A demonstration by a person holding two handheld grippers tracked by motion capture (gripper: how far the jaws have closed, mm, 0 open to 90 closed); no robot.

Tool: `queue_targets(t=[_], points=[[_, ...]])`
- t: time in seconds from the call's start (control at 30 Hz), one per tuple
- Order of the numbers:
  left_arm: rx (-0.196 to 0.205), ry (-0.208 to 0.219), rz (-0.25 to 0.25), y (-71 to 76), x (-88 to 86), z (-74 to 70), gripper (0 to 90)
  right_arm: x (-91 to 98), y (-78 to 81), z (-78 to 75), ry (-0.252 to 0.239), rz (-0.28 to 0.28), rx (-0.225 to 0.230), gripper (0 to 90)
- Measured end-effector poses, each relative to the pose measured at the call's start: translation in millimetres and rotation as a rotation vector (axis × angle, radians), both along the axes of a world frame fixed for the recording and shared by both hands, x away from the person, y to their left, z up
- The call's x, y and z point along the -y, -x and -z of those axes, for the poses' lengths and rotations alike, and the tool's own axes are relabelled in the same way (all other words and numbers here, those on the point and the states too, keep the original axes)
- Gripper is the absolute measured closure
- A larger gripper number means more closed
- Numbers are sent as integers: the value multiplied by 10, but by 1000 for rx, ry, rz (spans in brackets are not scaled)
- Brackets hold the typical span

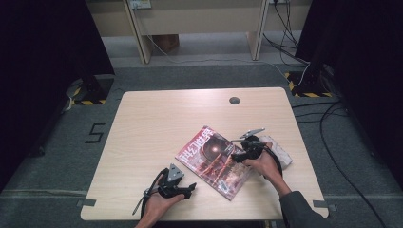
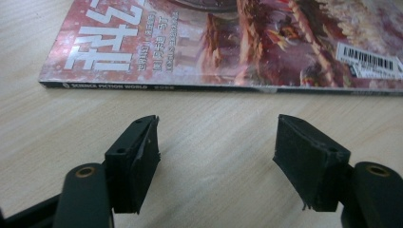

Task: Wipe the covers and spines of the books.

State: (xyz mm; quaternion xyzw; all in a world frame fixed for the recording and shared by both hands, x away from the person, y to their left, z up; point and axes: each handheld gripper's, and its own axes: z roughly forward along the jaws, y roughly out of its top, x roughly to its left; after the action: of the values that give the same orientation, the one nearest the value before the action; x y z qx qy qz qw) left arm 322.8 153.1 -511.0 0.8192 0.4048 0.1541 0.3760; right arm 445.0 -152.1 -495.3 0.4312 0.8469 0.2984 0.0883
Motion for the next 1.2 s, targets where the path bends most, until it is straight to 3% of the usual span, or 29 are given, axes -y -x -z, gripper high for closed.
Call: queue_targets(t=[0.27, 0.73, 1.2], points=[[10, -45, -16, -72, 16, 30, 388, -27, 299, 10, 2, -56, 8, 318], [57, -114, -60, -261, 32, -3, 385, -59, 489, 17, 14, -75, 14, 274], [84, -159, -120, -620, 19, -1, 398, -75, 766, 11, 27, -113, 7, 246]])
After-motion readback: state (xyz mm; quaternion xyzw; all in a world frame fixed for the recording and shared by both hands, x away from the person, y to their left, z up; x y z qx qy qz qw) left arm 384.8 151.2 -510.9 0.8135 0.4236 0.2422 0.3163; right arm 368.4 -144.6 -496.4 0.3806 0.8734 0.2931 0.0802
